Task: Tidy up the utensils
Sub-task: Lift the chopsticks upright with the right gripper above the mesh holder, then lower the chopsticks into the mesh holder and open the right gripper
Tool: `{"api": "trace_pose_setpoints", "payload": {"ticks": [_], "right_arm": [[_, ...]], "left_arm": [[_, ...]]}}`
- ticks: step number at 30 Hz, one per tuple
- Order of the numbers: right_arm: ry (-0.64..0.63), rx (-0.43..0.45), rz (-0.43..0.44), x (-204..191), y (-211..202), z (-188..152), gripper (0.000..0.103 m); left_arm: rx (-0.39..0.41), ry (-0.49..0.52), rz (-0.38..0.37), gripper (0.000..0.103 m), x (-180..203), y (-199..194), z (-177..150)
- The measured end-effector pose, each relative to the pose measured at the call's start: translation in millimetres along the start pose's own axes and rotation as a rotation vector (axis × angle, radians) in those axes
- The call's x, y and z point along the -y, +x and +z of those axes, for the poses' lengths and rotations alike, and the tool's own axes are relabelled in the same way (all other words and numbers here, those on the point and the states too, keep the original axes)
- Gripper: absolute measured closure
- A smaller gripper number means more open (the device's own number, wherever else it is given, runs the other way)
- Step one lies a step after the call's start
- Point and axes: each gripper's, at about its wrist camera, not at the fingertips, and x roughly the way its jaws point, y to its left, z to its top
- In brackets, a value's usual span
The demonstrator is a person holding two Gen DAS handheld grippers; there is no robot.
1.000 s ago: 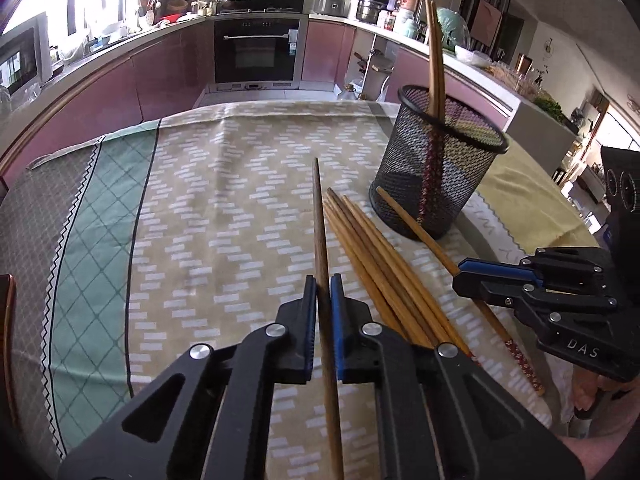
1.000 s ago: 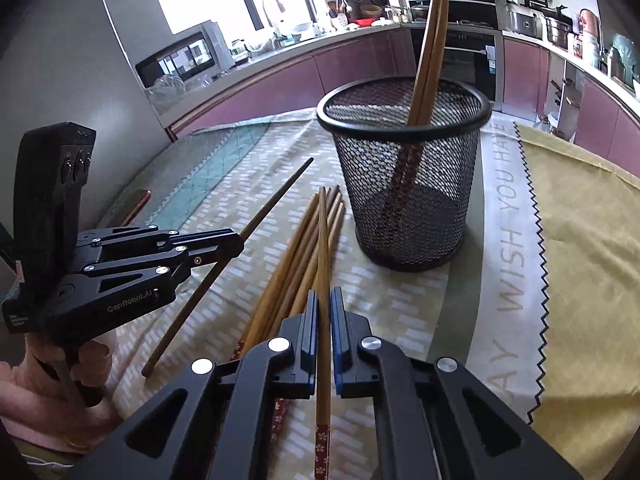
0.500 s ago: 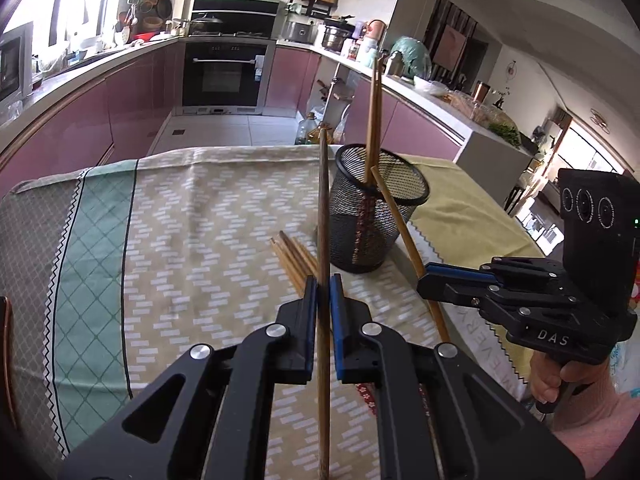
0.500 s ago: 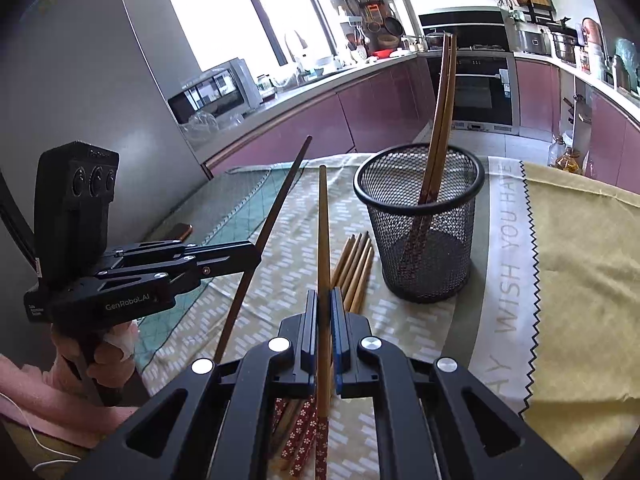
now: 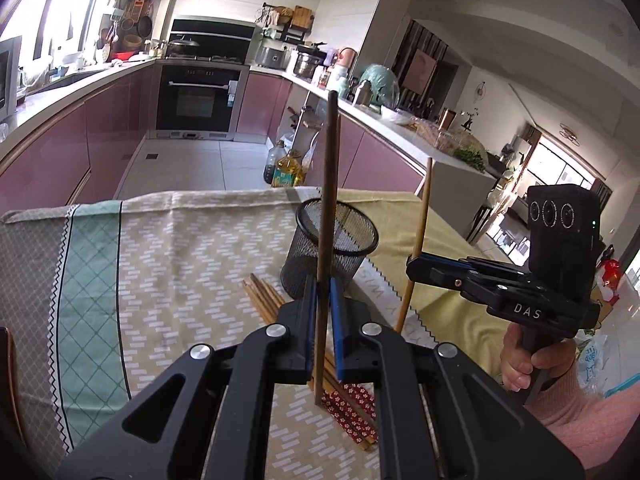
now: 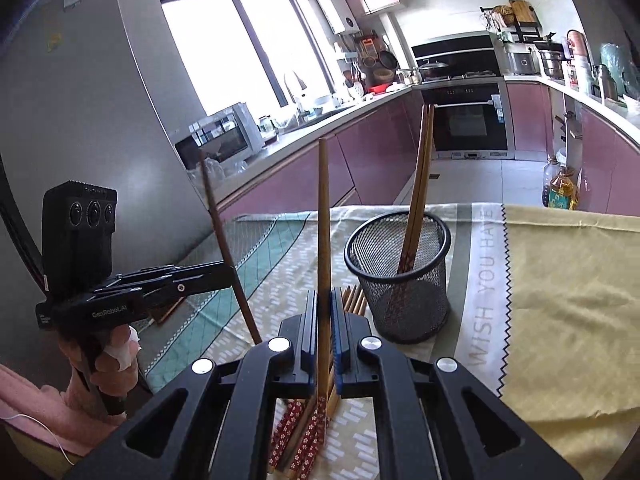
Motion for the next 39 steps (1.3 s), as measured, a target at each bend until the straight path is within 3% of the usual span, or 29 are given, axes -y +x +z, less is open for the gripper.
{"api": "trace_pose_setpoints", "payload": {"ticks": [28,34,39], "right_arm": [[-0.087,0.203,-0.05,1,-37,85,0.098],[-0.091,0.209,-0.066,5,-32,94,0.098],[-0.091,0.203,-0.089,9,-22,96,0.098]], "left_arm": [[0.215,0.084,-0.019,0.096,30,-17,89],[0.225,0.096,-0.002,0.096,36,-10,96],[0.188,0.099,0.024,0.096,38,6,93]]}}
